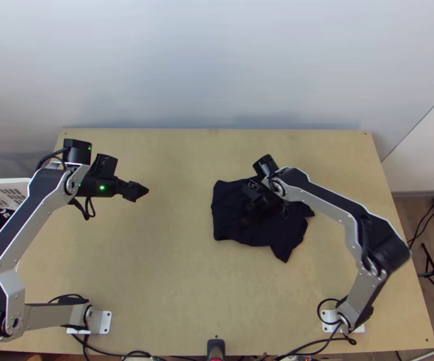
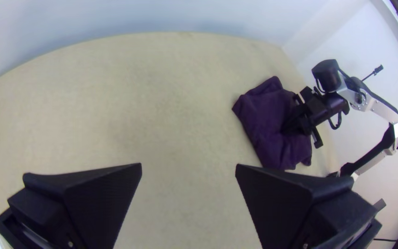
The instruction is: Fold the t-shirt
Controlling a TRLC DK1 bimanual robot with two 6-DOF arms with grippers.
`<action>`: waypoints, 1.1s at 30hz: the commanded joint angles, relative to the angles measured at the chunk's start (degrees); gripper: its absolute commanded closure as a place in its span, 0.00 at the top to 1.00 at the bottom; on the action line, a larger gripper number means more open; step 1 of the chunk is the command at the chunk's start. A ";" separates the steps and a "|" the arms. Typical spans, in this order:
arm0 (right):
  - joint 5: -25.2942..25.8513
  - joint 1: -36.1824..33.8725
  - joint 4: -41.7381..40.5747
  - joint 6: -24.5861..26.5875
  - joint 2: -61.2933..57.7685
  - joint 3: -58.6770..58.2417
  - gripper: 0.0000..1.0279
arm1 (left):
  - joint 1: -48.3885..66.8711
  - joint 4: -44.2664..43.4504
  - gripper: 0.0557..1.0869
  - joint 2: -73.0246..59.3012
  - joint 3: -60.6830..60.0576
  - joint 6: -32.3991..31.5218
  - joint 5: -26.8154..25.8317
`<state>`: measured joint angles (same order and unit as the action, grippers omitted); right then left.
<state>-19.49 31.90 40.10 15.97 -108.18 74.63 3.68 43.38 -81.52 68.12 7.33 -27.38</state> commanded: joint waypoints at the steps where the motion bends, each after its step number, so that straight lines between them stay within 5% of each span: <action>1: 2.17 -3.86 -4.24 -0.32 -7.83 3.33 0.06 | -1.49 0.13 0.96 1.36 -1.06 -0.04 0.13; 25: 5.86 -36.73 -4.85 0.64 -14.07 12.82 0.06 | -4.47 1.10 0.96 3.91 -2.55 1.37 0.13; 33: 14.56 -41.30 -7.75 -4.80 -18.12 18.36 0.06 | -4.47 1.19 0.96 3.47 -2.37 1.63 0.13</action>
<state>-9.89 -4.51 34.81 14.90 -123.35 88.75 -0.71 44.45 -77.87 65.56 8.75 -27.20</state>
